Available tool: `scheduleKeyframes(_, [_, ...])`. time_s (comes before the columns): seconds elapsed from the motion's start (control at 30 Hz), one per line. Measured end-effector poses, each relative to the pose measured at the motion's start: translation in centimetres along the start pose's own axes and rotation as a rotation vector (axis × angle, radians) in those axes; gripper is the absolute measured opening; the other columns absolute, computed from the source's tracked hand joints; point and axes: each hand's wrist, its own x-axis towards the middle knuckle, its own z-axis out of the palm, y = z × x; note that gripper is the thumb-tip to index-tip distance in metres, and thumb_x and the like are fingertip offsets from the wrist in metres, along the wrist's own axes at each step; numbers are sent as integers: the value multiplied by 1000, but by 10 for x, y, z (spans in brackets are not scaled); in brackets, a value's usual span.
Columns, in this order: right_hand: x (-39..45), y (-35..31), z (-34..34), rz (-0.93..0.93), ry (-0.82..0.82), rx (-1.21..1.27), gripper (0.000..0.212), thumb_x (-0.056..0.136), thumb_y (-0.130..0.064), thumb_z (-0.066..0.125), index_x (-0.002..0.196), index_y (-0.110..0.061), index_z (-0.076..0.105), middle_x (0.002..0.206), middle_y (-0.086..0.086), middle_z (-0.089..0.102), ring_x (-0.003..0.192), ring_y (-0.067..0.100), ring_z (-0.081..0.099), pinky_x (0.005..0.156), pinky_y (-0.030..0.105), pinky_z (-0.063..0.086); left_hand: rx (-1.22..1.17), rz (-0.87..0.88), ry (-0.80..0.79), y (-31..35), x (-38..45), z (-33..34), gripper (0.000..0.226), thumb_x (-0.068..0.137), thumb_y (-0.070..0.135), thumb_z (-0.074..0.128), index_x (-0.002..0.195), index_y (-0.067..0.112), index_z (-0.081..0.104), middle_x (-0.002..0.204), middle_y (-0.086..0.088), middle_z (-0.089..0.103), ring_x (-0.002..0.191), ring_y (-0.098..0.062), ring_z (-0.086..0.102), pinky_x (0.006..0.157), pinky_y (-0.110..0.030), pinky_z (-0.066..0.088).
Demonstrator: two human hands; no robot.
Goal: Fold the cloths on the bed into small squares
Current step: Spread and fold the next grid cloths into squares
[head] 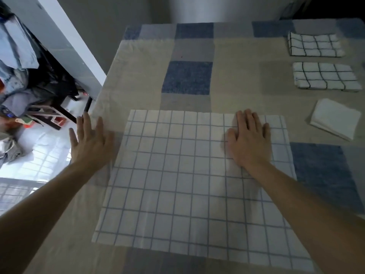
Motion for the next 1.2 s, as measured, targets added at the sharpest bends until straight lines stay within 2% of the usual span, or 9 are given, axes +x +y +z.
scheduleKeyframes(0.1, [-1, 0, 0, 3, 12, 6, 63, 96, -44, 13, 154, -19, 12, 162, 4, 8, 149, 20, 4, 120, 48, 2, -86, 258, 71, 61, -18, -13, 63, 99, 49, 12, 155, 21, 8, 162, -6, -15, 148, -22, -17, 119, -48, -6])
scheduleKeyframes(0.27, [-1, -2, -3, 13, 7, 26, 62, 96, -42, 19, 154, -20, 13, 162, 2, 7, 149, 18, 2, 120, 46, 0, -128, 756, -129, 174, -91, 11, 55, 102, 42, 20, 154, 29, 8, 162, 5, -14, 147, -14, -18, 121, -43, -4])
scheduleKeyframes(0.33, [0, -2, -2, 15, 13, 27, 62, 96, -43, 20, 154, -21, 13, 162, 1, 7, 149, 18, 2, 120, 46, 0, -66, 833, -149, 186, -109, 26, 55, 102, 44, 19, 154, 31, 8, 163, 7, -9, 148, -13, -16, 122, -44, -1])
scheduleKeyframes(0.57, [1, 1, 3, 15, 26, 26, 62, 96, -43, 20, 154, -21, 15, 162, 1, 9, 149, 18, 4, 120, 46, 0, -24, 747, -118, 152, -124, 41, 62, 97, 60, 21, 154, 37, 8, 163, 10, -5, 149, -14, -12, 120, -52, 6])
scheduleKeyframes(0.77, [1, 2, 3, 12, 7, 19, 62, 97, -44, 18, 154, -21, 14, 162, 1, 9, 149, 18, 4, 120, 46, 1, -94, 717, -110, 143, -132, 37, 63, 97, 59, 27, 154, 37, 12, 163, 10, 1, 150, -15, -7, 120, -53, 8])
scheduleKeyframes(0.9, [-3, 0, 0, 22, -19, 15, 62, 97, -44, 16, 154, -21, 11, 162, 1, 7, 149, 19, 3, 120, 46, 0, -72, 625, -127, 100, -138, 32, 63, 97, 58, 25, 154, 39, 8, 163, 11, 0, 150, -14, -6, 120, -52, 10])
scheduleKeyframes(0.97, [-1, -1, -4, 7, -82, -11, 64, 96, -43, 14, 154, -20, 6, 163, 3, 2, 149, 20, -1, 120, 47, -2, -69, 580, -130, 91, -140, 30, 64, 96, 57, 27, 154, 37, 9, 163, 8, 2, 150, -16, -6, 120, -53, 8])
scheduleKeyframes(1.1, [18, -2, -27, 51, -394, -100, 65, 97, -45, 13, 153, -22, -10, 161, 6, -18, 148, 23, -14, 117, 54, -7, -68, 578, -161, 93, -139, 25, 66, 96, 57, 30, 154, 38, 4, 163, 9, -4, 149, -15, -13, 120, -52, 3])
scheduleKeyframes(1.2, [-19, -21, -39, 57, -135, 3, 64, 98, -42, 23, 154, -18, 2, 161, 11, -10, 148, 28, -1, 118, 56, 2, -71, 577, -190, 90, -139, 25, 66, 96, 58, 28, 154, 39, -1, 163, 8, -8, 148, -16, -17, 120, -52, 1])
